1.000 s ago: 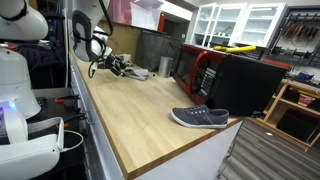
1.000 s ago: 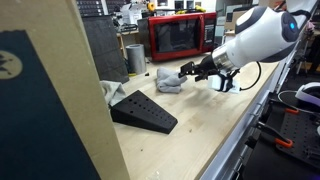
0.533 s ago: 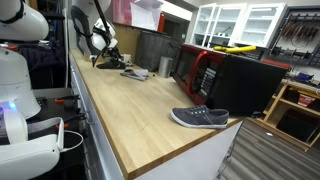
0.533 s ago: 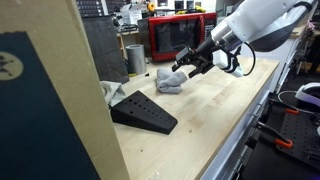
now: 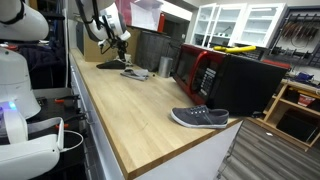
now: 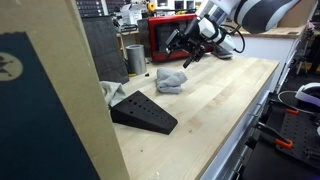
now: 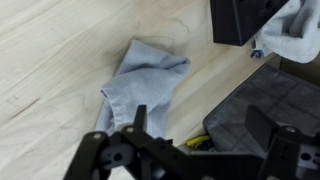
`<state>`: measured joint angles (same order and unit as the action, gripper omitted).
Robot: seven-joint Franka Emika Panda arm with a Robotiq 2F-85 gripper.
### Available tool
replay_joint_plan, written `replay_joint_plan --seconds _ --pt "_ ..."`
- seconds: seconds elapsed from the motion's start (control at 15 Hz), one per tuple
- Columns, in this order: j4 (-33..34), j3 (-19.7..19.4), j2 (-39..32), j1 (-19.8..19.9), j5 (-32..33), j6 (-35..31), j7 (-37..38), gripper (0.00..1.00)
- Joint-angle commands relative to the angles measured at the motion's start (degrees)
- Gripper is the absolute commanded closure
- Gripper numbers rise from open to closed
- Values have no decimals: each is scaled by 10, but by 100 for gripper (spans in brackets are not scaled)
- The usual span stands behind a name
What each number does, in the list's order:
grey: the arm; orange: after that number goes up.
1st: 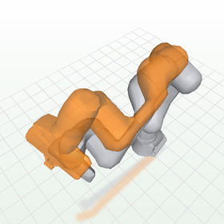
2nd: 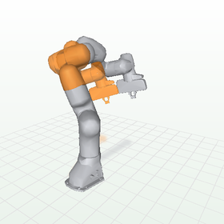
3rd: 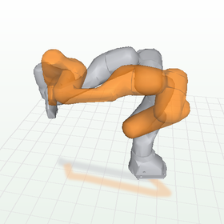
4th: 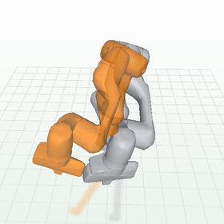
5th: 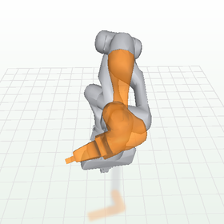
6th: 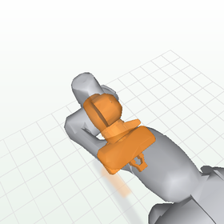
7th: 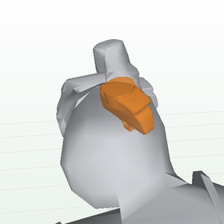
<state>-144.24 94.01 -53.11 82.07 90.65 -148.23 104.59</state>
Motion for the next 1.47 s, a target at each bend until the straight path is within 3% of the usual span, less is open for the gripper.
replay_joint_plan --seconds 0.0,0.47,0.87,0.93,1.07,1.4 --pt "36 17 29 -9 -92 -16 -19 0" --pt "93 -24 98 -36 -229 -90 -2 0" --pt "99 -128 229 -82 -393 -186 -47 0" --pt "96 -149 248 -97 -435 -197 -73 25" --pt "91 -186 285 -135 -531 -222 -134 34" --pt "93 -242 325 -231 -777 -230 -265 73"
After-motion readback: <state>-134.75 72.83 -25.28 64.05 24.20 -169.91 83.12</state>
